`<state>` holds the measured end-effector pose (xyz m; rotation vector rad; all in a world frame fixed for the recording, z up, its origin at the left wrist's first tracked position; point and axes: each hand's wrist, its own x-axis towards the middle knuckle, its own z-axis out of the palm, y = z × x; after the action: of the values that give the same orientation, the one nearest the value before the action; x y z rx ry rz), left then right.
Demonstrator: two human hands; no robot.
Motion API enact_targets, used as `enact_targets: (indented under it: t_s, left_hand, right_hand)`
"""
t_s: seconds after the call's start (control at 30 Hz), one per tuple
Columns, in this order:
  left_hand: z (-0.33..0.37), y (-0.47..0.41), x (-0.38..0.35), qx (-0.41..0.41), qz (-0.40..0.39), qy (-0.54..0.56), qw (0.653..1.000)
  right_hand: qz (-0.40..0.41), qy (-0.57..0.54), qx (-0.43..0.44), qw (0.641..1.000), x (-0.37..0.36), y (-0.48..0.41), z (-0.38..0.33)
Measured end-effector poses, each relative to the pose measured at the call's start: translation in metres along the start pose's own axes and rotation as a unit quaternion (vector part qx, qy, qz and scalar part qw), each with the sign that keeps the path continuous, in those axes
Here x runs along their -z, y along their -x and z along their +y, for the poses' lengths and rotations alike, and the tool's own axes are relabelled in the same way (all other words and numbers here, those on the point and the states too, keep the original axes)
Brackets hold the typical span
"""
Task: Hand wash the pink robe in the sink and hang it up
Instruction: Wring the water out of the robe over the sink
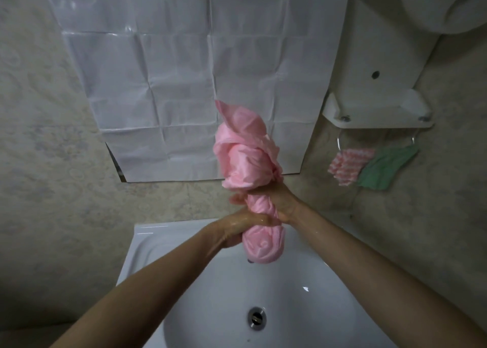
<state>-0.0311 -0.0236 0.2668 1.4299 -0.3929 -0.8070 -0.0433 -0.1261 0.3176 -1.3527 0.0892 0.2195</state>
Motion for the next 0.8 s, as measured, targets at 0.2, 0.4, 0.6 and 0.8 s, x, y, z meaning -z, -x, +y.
enact_targets:
  t_s: [0.2, 0.4, 0.6, 0.8]
  left_hand:
    - [-0.017, -0.007, -0.009, 0.062, 0.158, -0.044, 0.984]
    - [-0.025, -0.009, -0.021, -0.033, 0.383, -0.166, 0.908]
    - [-0.023, -0.011, -0.014, -0.087, 0.373, -0.342, 0.858]
    - [-0.013, -0.016, -0.007, -0.060, 0.331, -0.458, 0.823]
  right_hand:
    - [0.045, 0.025, -0.002, 0.999, -0.007, -0.011, 0.005]
    - [0.188, 0.080, 0.063, 0.977, -0.025, -0.022, 0.009]
    - [0.257, -0.001, 0.084, 0.963, -0.029, -0.029, 0.013]
    - [0.276, -0.016, 0.129, 0.952, -0.030, -0.032, 0.009]
